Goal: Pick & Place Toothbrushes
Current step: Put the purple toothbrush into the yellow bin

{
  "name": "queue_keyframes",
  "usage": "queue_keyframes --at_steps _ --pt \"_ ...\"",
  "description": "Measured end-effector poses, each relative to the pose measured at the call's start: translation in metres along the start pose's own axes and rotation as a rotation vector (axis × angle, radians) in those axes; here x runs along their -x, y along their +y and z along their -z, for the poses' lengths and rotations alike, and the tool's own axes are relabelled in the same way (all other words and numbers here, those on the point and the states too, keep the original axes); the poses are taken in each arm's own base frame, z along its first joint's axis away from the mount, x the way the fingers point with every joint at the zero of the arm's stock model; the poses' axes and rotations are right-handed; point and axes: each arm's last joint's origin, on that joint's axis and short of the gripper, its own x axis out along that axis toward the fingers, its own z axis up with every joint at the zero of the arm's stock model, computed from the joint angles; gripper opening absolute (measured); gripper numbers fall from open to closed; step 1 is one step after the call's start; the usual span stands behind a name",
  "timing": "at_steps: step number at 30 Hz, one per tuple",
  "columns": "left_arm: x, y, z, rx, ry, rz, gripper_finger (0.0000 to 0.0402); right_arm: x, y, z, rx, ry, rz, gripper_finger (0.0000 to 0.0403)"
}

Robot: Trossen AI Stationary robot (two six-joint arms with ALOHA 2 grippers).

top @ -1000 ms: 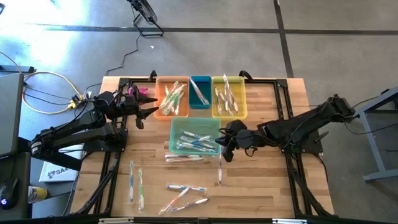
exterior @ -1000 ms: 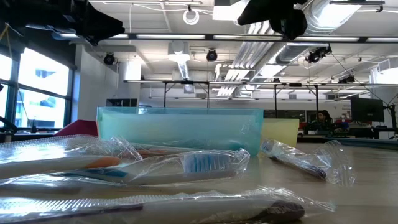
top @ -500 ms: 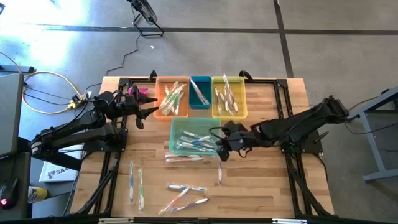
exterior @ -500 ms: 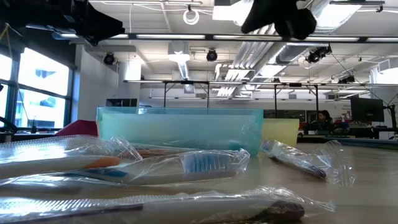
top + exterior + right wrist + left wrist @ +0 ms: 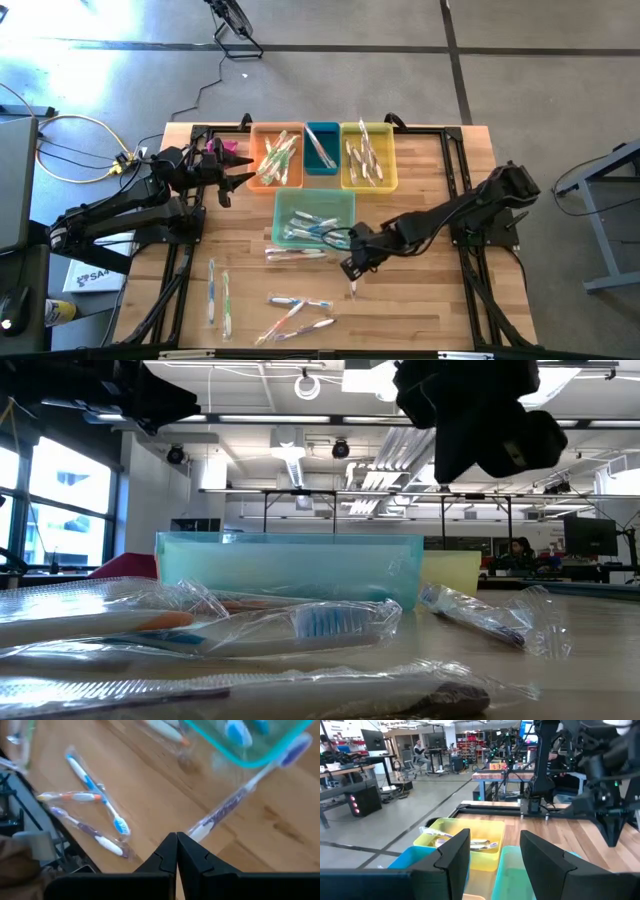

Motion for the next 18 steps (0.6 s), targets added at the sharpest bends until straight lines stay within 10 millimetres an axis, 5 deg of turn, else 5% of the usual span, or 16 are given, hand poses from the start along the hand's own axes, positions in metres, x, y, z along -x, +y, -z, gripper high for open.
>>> queue_keyframes --at_steps 14,18 --pt "0.0 0.0 0.001 0.027 0.009 0.0 0.0168 -0.036 -0.004 0.013 -0.023 0.052 0.085 0.0004" --pt "0.0 0.0 0.002 0.043 0.02 0.0 0.0168 -0.053 -0.008 0.016 -0.039 0.106 0.115 0.0035"
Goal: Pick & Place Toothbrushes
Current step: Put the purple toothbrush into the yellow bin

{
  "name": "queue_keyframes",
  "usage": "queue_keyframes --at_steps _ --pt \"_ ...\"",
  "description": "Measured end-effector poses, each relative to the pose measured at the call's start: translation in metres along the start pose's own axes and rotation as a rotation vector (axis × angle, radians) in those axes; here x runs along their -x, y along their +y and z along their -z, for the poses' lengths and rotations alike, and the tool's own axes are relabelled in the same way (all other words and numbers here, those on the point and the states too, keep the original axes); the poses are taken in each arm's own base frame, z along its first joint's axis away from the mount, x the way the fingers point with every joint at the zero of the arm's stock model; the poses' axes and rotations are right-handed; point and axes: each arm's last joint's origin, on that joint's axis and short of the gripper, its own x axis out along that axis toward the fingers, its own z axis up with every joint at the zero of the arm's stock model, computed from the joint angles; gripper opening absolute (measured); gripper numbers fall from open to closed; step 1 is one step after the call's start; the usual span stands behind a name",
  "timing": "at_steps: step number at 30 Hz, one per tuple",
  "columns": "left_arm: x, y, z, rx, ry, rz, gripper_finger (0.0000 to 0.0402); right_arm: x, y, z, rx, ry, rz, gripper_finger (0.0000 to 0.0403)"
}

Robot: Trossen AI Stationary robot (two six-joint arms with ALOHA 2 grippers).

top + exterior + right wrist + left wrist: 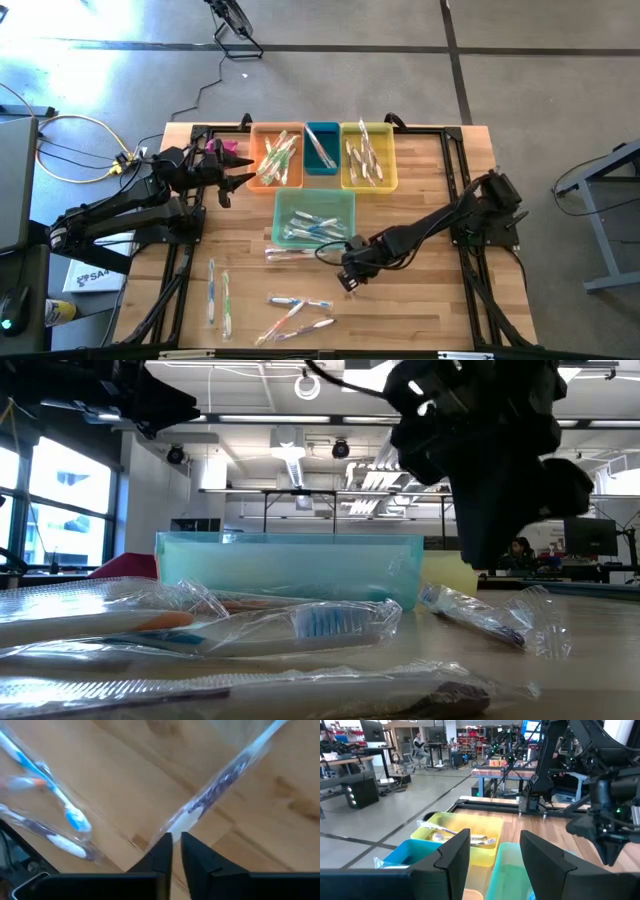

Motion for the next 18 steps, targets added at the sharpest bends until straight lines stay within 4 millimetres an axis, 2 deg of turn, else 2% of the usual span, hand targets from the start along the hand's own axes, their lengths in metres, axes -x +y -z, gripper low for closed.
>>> queue_keyframes --at_steps 4,10,14,18 --pt "0.0 0.0 0.001 0.002 0.008 0.0 0.0168 -0.013 -0.001 0.001 -0.023 0.061 0.004 0.0092" --pt "0.0 0.0 0.001 0.002 0.008 0.0 0.0168 -0.015 0.0 0.0 -0.048 0.024 0.004 0.017" --pt "0.0 0.0 0.001 0.003 0.008 0.0 0.0168 -0.015 -0.001 -0.003 -0.048 -0.054 0.02 0.0194" --pt "0.0 0.0 0.001 0.004 0.009 0.0 0.0168 -0.015 -0.003 -0.004 -0.048 -0.104 0.049 0.0194"
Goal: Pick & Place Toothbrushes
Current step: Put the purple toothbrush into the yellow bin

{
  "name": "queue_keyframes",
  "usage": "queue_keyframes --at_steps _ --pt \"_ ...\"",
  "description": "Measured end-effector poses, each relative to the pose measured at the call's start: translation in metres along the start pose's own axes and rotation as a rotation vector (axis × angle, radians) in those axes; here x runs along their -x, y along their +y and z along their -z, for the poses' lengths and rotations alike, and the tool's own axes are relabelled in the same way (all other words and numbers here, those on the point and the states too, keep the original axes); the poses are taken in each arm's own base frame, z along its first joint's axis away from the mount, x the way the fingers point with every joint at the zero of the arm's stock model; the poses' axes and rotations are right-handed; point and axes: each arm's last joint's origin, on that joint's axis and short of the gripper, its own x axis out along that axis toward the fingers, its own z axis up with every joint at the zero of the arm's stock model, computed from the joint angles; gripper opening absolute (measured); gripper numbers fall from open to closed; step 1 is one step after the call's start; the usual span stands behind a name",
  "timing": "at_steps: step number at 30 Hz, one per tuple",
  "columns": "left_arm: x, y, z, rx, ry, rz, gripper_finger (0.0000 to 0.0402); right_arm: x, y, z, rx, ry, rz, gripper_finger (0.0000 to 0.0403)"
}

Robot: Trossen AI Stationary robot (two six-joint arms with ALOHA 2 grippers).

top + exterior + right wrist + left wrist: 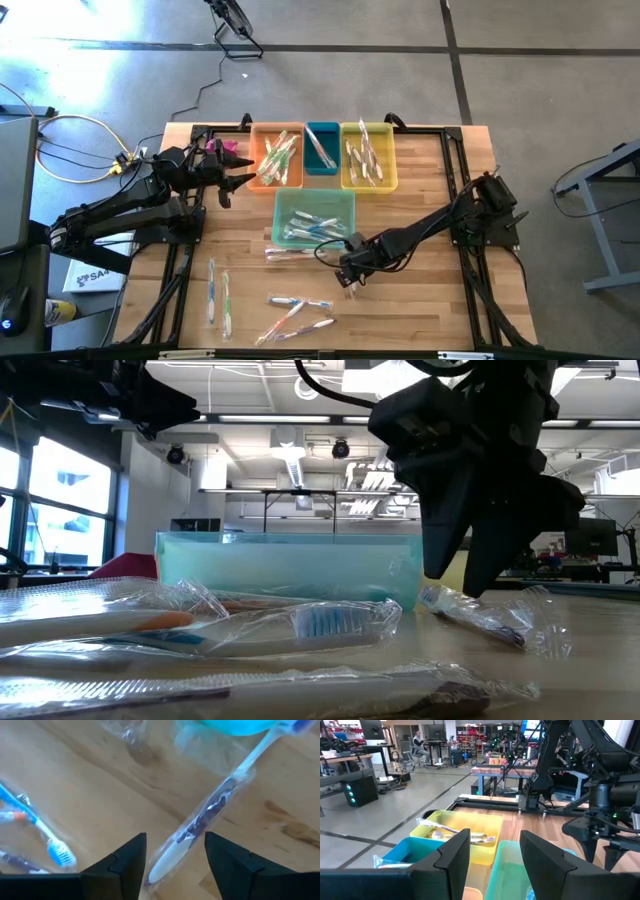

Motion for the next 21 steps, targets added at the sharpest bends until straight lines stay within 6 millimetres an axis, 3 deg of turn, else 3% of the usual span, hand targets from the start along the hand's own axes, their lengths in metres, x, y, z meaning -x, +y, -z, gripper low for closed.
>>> queue_keyframes --at_steps 7,16,21 --pt "0.0 0.0 0.001 0.002 0.006 0.0 0.0168 -0.002 -0.005 0.0 0.005 -0.038 0.062 0.0177" --pt "0.0 0.0 0.001 0.004 0.007 0.001 0.0168 -0.024 -0.006 -0.002 0.001 -0.028 0.078 0.0174" --pt "0.0 0.0 0.002 0.007 0.022 0.005 0.0168 -0.026 -0.007 -0.002 0.002 -0.032 0.092 0.0168"
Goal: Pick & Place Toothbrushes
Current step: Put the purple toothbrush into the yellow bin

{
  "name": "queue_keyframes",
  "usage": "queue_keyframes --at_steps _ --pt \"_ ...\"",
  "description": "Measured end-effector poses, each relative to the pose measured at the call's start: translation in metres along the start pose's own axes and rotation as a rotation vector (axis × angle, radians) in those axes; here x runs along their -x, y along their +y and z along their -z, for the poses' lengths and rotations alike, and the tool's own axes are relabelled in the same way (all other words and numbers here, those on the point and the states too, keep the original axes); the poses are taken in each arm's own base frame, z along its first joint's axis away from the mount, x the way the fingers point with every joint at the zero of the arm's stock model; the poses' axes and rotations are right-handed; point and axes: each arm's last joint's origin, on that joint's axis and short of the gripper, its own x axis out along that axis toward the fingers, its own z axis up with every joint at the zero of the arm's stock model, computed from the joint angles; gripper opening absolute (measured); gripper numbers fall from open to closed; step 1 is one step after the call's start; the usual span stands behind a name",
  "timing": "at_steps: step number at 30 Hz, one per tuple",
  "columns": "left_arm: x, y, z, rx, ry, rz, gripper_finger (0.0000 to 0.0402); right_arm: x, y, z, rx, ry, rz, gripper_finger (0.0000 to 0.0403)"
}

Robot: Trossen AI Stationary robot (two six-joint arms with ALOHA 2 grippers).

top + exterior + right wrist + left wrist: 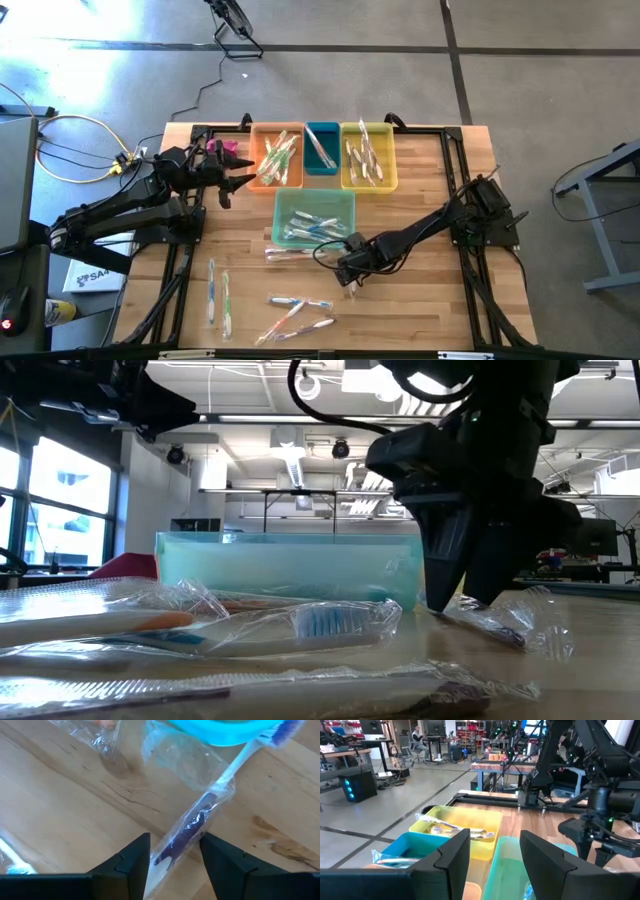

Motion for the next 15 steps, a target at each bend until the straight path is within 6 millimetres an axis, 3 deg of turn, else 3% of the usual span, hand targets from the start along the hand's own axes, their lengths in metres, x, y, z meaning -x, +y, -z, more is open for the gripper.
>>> queue_keyframes --at_steps 15 --pt "0.0 0.0 0.001 0.002 0.006 0.002 0.0168 0.002 -0.011 0.001 -0.024 0.025 0.113 0.0057"
